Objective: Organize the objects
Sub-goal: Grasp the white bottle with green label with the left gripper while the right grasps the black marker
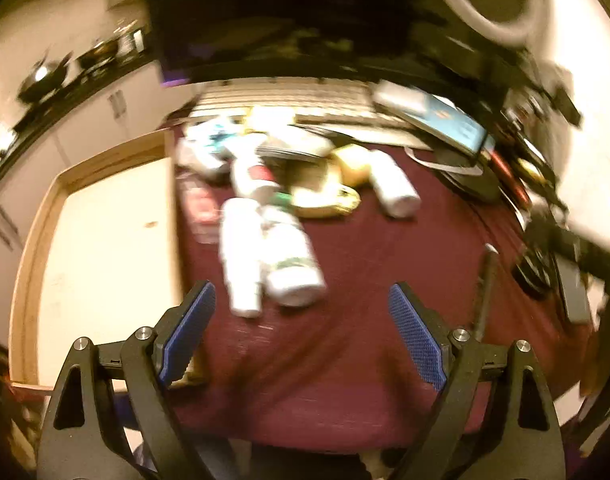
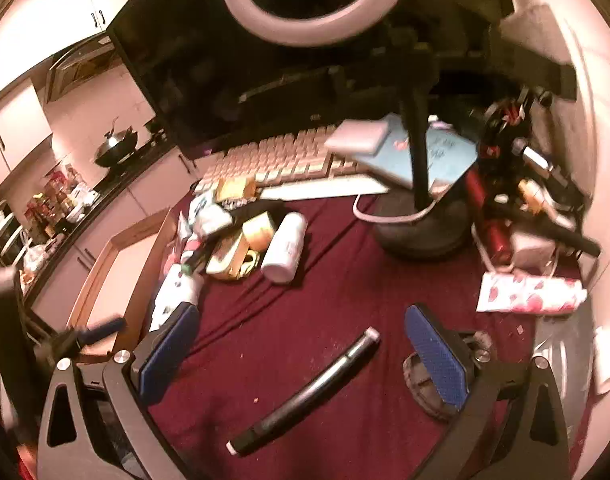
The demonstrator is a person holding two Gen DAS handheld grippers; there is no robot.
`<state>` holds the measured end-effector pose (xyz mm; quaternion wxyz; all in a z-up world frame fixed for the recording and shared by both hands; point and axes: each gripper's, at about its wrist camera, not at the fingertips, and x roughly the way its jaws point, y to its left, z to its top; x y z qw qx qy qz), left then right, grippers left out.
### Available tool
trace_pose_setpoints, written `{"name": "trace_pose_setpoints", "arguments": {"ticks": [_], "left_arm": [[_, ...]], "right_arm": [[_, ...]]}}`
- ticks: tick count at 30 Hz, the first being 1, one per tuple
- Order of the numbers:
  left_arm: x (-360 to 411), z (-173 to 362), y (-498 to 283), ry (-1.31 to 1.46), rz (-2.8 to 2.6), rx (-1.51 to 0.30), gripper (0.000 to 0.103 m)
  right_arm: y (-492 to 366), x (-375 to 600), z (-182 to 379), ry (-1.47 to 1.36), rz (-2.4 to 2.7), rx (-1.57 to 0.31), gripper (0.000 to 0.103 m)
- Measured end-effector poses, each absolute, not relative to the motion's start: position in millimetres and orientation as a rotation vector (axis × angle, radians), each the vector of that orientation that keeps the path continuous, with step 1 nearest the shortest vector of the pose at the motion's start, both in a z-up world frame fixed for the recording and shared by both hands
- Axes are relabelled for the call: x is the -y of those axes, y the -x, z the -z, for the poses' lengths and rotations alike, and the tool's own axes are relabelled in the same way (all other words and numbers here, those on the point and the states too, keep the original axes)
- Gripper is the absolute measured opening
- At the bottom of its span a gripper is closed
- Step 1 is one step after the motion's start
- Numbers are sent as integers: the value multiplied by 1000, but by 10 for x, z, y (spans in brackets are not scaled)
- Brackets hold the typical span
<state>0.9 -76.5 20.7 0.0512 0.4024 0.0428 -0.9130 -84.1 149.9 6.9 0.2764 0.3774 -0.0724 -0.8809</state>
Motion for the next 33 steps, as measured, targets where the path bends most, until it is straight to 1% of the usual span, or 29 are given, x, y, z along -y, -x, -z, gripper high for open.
{"name": "trace_pose_setpoints", "arguments": {"ticks": [5, 8, 10, 12, 14, 17, 19, 22, 24, 26, 30, 33], "left_arm": [[1154, -217, -19, -1224, 2745, -306, 89], [1143, -187, 30, -1237, 2758, -315, 88], [1082, -136, 79, -1249, 2769, -288, 86], [1042, -61, 170, -1260, 2765, -256, 72], [1051, 2, 232, -1275, 2752, -251, 62], [1101, 31, 310, -1282, 2759, -298, 61], [1136, -30, 327, -1226, 2738, -338, 61], [1161, -98, 372, -1189, 2738, -323, 60], [1181, -75, 453, -1210, 2706, -280, 37], [1188, -34, 494, -1221, 2670, -299, 33], [1023, -114, 443, -1163, 2725, -243, 32], [859, -126, 479, -1193, 2756, -199, 32]], "right_arm": [[798, -1496, 40, -1048, 2353, 184, 103], [806, -1496, 65, -1050, 2349, 179, 103], [815, -1491, 86, -1055, 2350, 180, 103], [823, -1480, 96, -1056, 2352, 176, 103], [848, -1485, 86, -1051, 2349, 176, 103], [851, -1434, 119, -1037, 2342, 155, 103], [846, -1403, 143, -1037, 2337, 147, 103], [820, -1360, 170, -1034, 2331, 138, 103], [807, -1346, 182, -1035, 2332, 129, 103], [802, -1352, 184, -1031, 2338, 129, 103], [797, -1390, 169, -1021, 2364, 132, 103], [817, -1417, 180, -1027, 2367, 141, 103]]}}
